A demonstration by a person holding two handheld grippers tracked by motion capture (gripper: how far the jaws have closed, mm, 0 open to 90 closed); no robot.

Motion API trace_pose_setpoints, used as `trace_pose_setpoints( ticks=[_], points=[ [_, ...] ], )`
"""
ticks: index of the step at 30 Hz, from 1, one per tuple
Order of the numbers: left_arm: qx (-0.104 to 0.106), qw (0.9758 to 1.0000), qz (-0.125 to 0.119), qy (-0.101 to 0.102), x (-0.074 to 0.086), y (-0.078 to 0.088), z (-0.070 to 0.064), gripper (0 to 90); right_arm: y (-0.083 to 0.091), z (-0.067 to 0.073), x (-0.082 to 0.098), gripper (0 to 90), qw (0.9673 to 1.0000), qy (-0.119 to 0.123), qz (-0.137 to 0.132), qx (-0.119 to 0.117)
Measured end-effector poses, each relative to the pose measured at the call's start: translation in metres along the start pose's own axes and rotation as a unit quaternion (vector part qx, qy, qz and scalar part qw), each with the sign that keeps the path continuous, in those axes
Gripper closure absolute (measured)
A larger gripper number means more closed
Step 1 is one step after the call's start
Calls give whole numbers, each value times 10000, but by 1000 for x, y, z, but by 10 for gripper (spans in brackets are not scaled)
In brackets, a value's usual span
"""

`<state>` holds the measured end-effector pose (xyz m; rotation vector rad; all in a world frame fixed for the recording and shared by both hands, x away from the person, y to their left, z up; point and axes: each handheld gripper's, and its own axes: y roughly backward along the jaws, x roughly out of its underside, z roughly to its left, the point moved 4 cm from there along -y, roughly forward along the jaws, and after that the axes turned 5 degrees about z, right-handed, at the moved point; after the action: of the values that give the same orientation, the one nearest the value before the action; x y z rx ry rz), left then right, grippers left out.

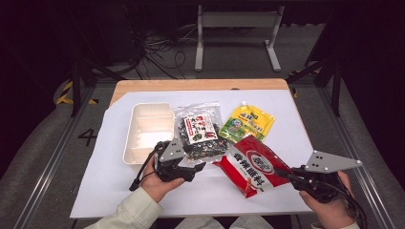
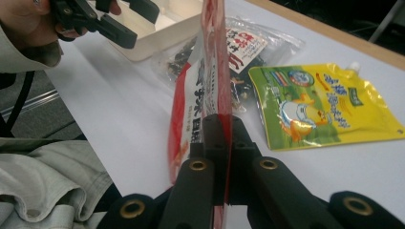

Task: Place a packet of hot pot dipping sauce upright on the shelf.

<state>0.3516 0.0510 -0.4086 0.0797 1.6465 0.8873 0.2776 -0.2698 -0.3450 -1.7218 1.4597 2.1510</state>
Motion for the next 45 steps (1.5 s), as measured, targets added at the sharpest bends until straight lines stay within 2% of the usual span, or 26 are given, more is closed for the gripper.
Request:
trace_pose_setpoints(
  ticks=[4, 6, 8, 10, 11, 15, 19, 23, 29, 32, 34, 37, 38, 41, 43, 45],
  points=[
    [114, 9999, 7, -109, -3, -6, -5, 321, 4, 5, -11, 890, 9995, 275, -49, 108],
    [148, 9998, 3, -163, -5, -8, -7, 332, 5, 6, -14, 890, 9993, 337, -78, 116],
    [172, 9994, -23, -286, -7, -11, -9, 351, 6, 5, -17, 889, 9992, 360, -142, 89],
    [164, 9993, -51, -317, -8, -13, -10, 365, 6, 6, -19, 890, 9991, 382, -153, 75],
    [242, 9989, -140, -387, -12, -15, -11, 385, 7, 6, -22, 889, 9989, 429, -170, 27],
    [323, 9984, -182, -429, -18, -15, -11, 413, 6, 9, -27, 889, 9984, 515, -211, -67],
    [670, 9954, -398, -560, -28, -16, -17, 394, 2, 15, -33, 889, 9973, 662, -232, -236],
    [817, 9937, -390, -661, -32, -22, -21, 380, -2, 18, -38, 890, 9964, 746, -263, -308],
    [1053, 9916, -363, -663, -33, -31, -23, 400, -4, 20, -44, 890, 9950, 779, -444, -431],
    [1246, 9893, -290, -709, -32, -34, -25, 456, -4, 20, -46, 890, 9946, 755, -538, -477],
    [1294, 9882, -160, -807, -30, -37, -27, 556, -4, 19, -47, 890, 9943, 748, -596, -463],
    [1366, 9870, -87, -837, -30, -38, -27, 724, -4, 17, -48, 890, 9949, 700, -642, -337],
    [1582, 9836, -93, -857, -30, -37, -28, 788, -3, 16, -48, 890, 9951, 666, -675, -293],
    [1541, 9832, -66, -972, -31, -36, -30, 839, -3, 14, -47, 890, 9951, 600, -730, -275],
    [1665, 9811, 18, -989, -31, -34, -31, 850, -3, 13, -47, 890, 9953, 570, -749, -242],
    [1713, 9805, 12, -962, -31, -32, -31, 860, -3, 11, -47, 888, 9952, 537, -789, -211]
  ],
)
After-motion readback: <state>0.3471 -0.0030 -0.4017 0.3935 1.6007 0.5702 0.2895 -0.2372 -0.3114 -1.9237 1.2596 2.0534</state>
